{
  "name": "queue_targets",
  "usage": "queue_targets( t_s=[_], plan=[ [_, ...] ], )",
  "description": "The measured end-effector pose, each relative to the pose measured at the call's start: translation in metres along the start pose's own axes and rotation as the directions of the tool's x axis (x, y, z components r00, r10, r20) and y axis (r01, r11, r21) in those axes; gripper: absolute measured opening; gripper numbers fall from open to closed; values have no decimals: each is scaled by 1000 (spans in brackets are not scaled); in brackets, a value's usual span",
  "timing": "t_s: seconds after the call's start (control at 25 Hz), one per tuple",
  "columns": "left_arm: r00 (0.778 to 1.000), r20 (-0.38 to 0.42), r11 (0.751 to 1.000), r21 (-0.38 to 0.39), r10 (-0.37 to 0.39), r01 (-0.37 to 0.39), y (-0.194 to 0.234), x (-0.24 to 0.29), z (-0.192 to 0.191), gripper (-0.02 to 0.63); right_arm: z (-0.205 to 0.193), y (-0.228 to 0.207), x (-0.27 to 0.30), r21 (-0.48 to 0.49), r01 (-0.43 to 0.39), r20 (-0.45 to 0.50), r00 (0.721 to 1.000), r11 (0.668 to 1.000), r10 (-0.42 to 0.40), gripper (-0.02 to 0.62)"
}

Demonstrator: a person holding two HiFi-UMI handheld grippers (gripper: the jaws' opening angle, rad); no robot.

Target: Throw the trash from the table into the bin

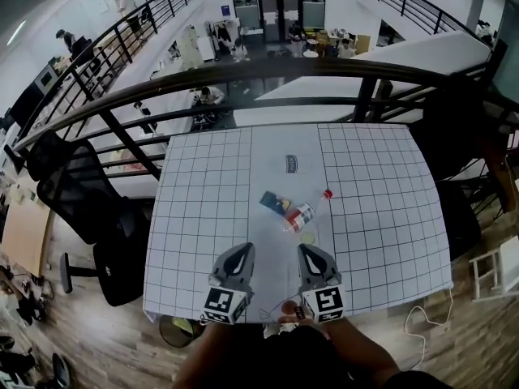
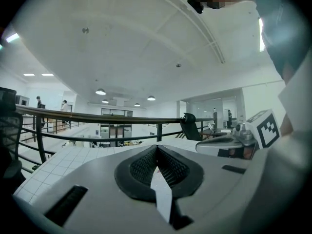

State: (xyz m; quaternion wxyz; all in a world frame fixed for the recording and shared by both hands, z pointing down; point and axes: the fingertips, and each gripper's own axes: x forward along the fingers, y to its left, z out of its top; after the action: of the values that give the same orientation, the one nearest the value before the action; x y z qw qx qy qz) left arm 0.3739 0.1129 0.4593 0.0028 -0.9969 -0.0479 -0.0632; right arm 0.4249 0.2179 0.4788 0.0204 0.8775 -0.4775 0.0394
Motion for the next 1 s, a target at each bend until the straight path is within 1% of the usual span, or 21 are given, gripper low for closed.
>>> queue_targets(
  t_s=[0.16,0.36,0.56,0.8,0.88,1.0],
  plan=[
    [999,-6,999,-4,-44,44,-5,26,-2,18,-4,-20,2,11,51,-7,999,999,-51,23],
    [995,-44,996,-4,-92,92,-10,52,-14,18,-10,-36,0,14,100,-28,995,995,-100,23],
    [981,-92,985,30,-169,172,-30,80,-26,18,-20,-51,-3,29,140,-43,989,990,-139,23],
    [968,-98,971,46,-229,234,-41,108,-26,18,-28,-59,-9,45,170,-65,984,984,-167,23],
    [962,-129,968,48,-239,247,-42,116,-31,18,-32,-63,-11,43,181,-69,982,983,-177,23],
    [941,-197,956,46,-274,288,-46,126,-43,20,-35,-68,-15,44,195,-72,979,980,-192,23]
  ],
)
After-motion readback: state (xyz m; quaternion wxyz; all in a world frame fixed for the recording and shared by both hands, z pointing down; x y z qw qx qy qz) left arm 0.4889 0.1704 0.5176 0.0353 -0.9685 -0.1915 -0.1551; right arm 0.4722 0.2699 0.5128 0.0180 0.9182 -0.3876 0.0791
